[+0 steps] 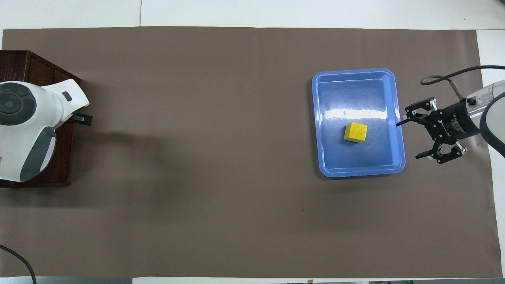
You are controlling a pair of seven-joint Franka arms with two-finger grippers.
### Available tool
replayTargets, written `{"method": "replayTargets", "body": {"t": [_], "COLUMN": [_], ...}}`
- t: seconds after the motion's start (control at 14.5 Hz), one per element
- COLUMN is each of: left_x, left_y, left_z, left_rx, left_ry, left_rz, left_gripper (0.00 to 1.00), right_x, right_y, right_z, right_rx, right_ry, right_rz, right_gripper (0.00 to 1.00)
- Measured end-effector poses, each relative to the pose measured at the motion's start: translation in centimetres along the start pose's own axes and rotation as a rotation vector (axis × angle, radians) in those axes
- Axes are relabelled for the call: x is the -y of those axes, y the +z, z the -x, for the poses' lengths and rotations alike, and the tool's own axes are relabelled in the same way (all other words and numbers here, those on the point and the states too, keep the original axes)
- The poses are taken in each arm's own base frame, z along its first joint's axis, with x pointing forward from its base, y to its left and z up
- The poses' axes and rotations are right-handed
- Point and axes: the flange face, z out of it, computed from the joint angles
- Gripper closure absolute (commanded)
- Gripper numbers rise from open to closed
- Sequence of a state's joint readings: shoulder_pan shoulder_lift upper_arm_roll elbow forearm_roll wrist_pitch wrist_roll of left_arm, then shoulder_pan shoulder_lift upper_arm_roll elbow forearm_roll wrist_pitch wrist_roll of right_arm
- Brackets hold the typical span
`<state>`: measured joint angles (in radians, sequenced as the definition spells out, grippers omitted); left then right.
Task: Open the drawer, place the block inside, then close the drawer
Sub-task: 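Pull the drawer out with the left gripper while the right gripper advances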
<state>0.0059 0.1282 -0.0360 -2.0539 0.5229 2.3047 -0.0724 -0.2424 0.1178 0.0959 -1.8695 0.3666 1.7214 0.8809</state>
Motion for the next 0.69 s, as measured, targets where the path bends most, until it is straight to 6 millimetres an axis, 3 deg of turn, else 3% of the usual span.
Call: {"method": "replayTargets", "body": {"t": [0.28, 0.41, 0.69], "left_x": [-3.4, -5.0, -10.6], "left_y": [1.1, 0.2, -2.1], "left_z": [-0.6, -1.1, -1.9], "left_rx": [0.005, -0.012, -0.026], "left_ry": [-0.032, -0.033, -0.045], "left_rz": [0.015, 0.017, 0.024], "left_gripper": [0.0, 0.0, 0.0], "right_x": [0.2, 0.0, 0.0], "right_y": [3.6, 5.4, 9.3], "right_z": [-1.8, -3.2, -6.2], "right_rx": [0.088, 0.153, 0.258], "right_ry": [0.125, 0.174, 0.255], "right_rz": [-0.054, -0.065, -0.07], "right_gripper": [0.0, 0.0, 0.0]}}
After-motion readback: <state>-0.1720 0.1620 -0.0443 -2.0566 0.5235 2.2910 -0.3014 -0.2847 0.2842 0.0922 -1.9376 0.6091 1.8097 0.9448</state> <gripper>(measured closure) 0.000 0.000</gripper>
